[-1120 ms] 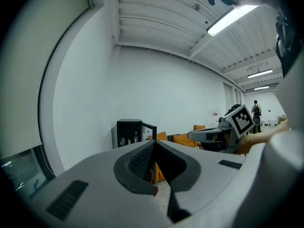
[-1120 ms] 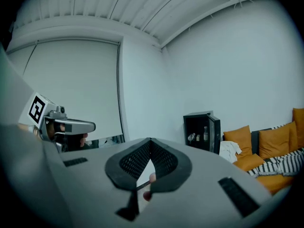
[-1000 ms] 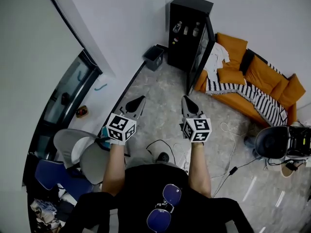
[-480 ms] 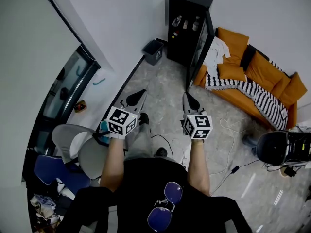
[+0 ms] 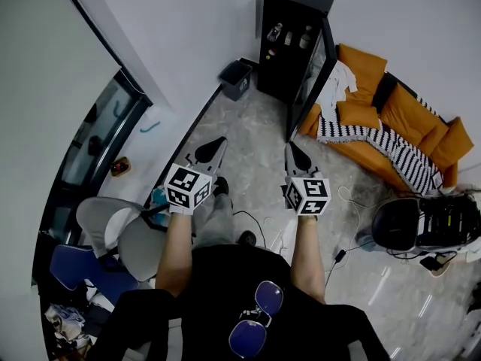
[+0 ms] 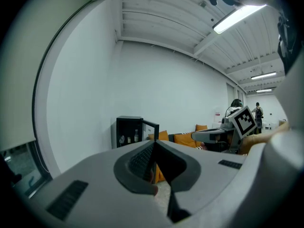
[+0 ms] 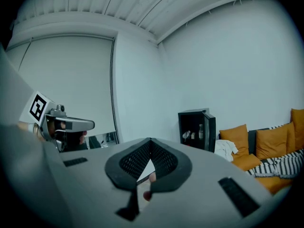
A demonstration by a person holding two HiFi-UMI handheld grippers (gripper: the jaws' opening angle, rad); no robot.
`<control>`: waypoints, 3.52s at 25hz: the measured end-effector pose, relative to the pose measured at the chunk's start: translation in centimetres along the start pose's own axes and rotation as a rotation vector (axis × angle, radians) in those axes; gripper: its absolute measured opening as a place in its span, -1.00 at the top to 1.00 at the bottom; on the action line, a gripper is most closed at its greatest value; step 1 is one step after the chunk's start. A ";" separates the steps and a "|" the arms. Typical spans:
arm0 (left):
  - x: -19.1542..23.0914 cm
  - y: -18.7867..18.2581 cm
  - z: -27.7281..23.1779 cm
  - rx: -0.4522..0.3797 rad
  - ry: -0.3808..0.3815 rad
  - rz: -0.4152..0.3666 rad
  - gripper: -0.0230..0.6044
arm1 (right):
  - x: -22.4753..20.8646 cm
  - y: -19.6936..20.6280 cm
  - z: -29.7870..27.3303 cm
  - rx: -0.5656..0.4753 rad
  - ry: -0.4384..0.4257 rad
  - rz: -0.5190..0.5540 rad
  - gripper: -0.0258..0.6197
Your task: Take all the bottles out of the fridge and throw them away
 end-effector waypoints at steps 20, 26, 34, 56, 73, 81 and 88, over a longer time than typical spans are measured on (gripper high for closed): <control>23.5 -2.1 -11.2 0.005 0.030 0.074 0.92 | 0.1 -5.7 -23.7 0.078 0.038 0.025 0.92; 30.2 -3.0 -13.0 -0.017 0.060 0.079 0.92 | 1.7 -7.3 -29.7 0.083 0.073 0.033 0.92; 34.6 -3.6 -15.6 -0.006 0.085 0.063 0.92 | 1.9 -8.5 -34.6 0.110 0.096 0.037 0.92; 42.9 -3.8 -25.7 0.021 0.105 0.058 0.92 | -3.9 -10.5 -48.1 0.113 0.090 0.016 0.92; 46.0 -10.9 -47.8 0.057 0.193 0.025 0.92 | -19.8 -17.1 -59.3 0.094 0.139 -0.018 0.92; 44.7 -13.4 -55.8 0.074 0.239 -0.033 0.92 | -26.5 -18.8 -61.3 0.067 0.168 -0.046 0.92; 44.1 -13.7 -59.2 0.092 0.243 -0.043 0.92 | -29.0 -18.6 -62.3 0.065 0.172 -0.060 0.92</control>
Point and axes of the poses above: the fingertips, and each gripper's own axes: z backward along the fingers, x to its left, y out of its underside, the point moved 7 cm from there along z, backward along the fingers, and after that the axes turned 4 degrees about x, right-handed, at the moved point
